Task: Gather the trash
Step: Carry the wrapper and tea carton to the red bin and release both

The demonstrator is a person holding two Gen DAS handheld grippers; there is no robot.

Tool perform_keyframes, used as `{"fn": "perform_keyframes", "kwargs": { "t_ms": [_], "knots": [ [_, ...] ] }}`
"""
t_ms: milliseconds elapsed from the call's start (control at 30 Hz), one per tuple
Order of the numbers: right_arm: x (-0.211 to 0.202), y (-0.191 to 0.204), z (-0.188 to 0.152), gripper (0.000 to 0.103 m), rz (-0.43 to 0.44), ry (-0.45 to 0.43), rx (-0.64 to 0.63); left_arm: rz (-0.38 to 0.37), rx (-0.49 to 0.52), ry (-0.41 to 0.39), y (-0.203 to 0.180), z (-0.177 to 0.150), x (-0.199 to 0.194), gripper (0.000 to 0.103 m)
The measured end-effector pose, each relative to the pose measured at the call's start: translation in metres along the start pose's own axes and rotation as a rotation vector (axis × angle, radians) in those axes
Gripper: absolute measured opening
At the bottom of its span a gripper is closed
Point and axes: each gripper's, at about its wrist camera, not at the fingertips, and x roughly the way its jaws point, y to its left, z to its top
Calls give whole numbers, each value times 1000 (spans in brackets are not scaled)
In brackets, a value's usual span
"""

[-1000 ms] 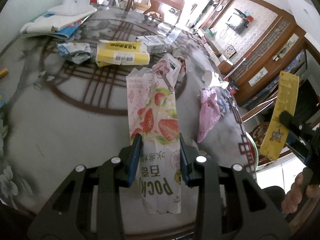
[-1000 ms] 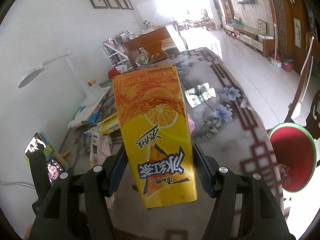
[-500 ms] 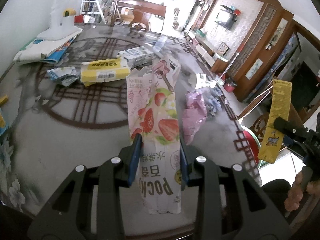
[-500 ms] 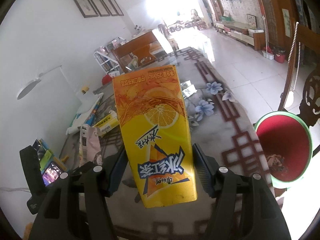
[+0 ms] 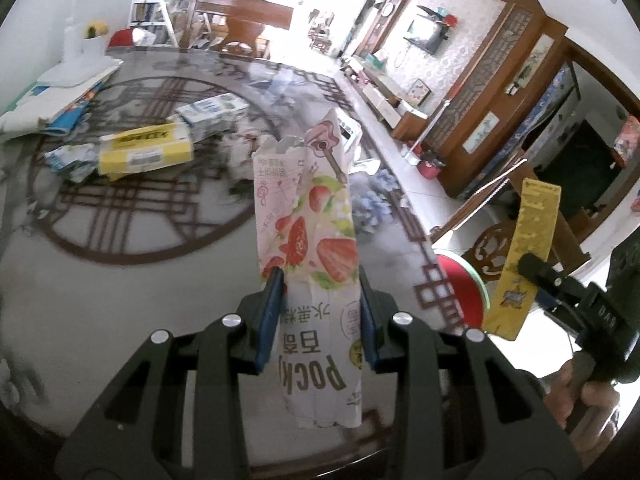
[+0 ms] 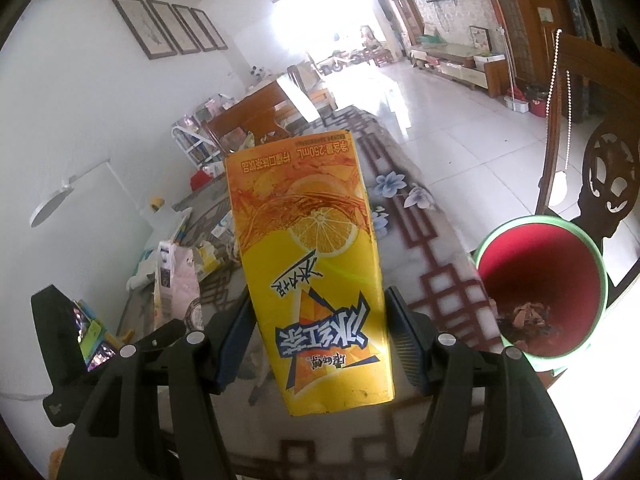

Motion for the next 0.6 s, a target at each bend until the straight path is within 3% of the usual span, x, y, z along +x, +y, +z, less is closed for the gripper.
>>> {"fn": "perform_keyframes", "kwargs": {
  "t_ms": [600],
  "knots": [
    [-34, -50, 9, 62, -52, -48, 76, -102, 76, 15, -77, 12, 28, 33]
  ]
}}
